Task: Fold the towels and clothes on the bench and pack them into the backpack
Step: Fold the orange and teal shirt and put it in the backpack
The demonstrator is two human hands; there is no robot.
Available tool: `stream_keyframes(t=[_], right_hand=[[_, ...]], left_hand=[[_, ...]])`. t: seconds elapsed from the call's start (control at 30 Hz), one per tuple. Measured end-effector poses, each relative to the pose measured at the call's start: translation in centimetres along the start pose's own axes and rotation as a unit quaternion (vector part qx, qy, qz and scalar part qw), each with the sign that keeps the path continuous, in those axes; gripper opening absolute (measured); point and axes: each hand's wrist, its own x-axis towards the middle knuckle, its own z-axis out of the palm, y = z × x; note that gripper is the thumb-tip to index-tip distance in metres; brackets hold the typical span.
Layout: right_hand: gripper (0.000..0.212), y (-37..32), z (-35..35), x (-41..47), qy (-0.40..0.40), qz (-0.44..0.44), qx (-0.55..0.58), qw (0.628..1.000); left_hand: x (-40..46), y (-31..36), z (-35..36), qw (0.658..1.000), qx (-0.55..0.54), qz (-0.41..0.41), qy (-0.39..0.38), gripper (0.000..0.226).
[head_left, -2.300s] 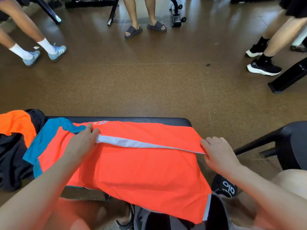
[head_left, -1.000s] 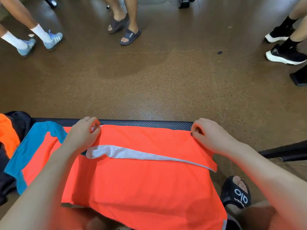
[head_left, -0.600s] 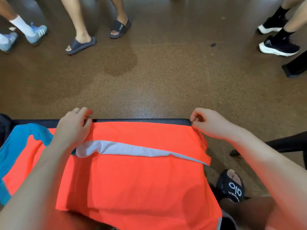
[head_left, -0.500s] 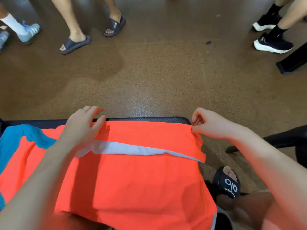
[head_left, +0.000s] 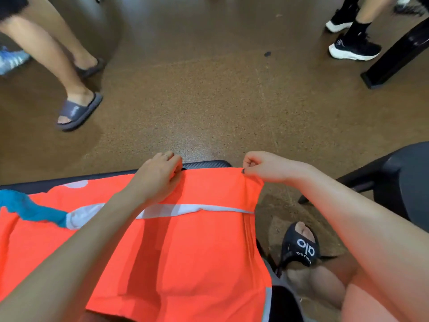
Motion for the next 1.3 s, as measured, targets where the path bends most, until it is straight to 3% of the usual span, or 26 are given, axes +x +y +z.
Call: stream_keyframes(t=[0.2, 0.33, 0.43, 0.5, 0.57, 0.63, 0.77, 1.0, 1.1, 1.2, 1.3], right_hand=[[0.013, 1.2, 1.1, 0.3, 0.039, 0.017, 0.087, 0.995], [0.011, 2.0, 1.8, 0.5, 0.055, 0.060, 0.242, 0.967], [0.009, 2.3, 1.8, 0.7, 0.074, 0.091, 0.289, 0.950], [0.007, 2.2, 1.7, 0.5, 0.046, 0.106, 0.315, 0.942], [0.002, 2.1, 1.3, 0.1, -0.034, 0.107, 0.339, 0.934], [0.009, 2.5, 1.0, 0.0, -0.086, 0.098, 0.345, 0.930], [0.012, 3.5, 0.9, 0.1, -0.026, 0.111, 0.344, 0.932], [0.010, 4.9, 2.5, 0.8, 0.001, 0.147, 0.403, 0.903], [0.011, 4.7, 3.2, 0.4, 0.032, 0.175, 0.377, 0.909], [0.007, 4.2, 4.2, 0.0, 0.189, 0.176, 0.187, 0.948], [0.037, 1.9, 6.4, -2.2, 0.308, 0.060, 0.044, 0.949]], left_hand=[[0.5, 0.9, -0.1, 1.000, 0.001, 0.013, -0.016, 0.040], [1.0, 0.9, 0.3, 1.000, -0.012, -0.018, 0.000, 0.035], [0.8, 1.7, 0.7, 0.999, 0.030, -0.027, 0.024, 0.039], [0.5, 2.6, 0.9, 0.997, 0.053, -0.029, 0.038, 0.043], [0.1, 3.5, 1.4, 0.998, 0.046, -0.018, 0.043, 0.048], [-0.4, 4.3, 2.2, 0.999, 0.032, -0.015, 0.018, 0.056], [-1.2, 5.3, 4.0, 0.996, 0.038, -0.069, -0.030, 0.068], [-2.4, 6.7, 3.9, 0.989, 0.015, -0.144, -0.018, 0.080], [-5.1, 6.1, 2.9, 0.989, 0.001, -0.146, 0.006, 0.077], [-9.9, 3.3, 1.0, 0.978, -0.026, -0.195, 0.072, 0.073], [-16.4, -1.0, 0.1, 0.943, -0.052, -0.288, 0.156, 0.072]])
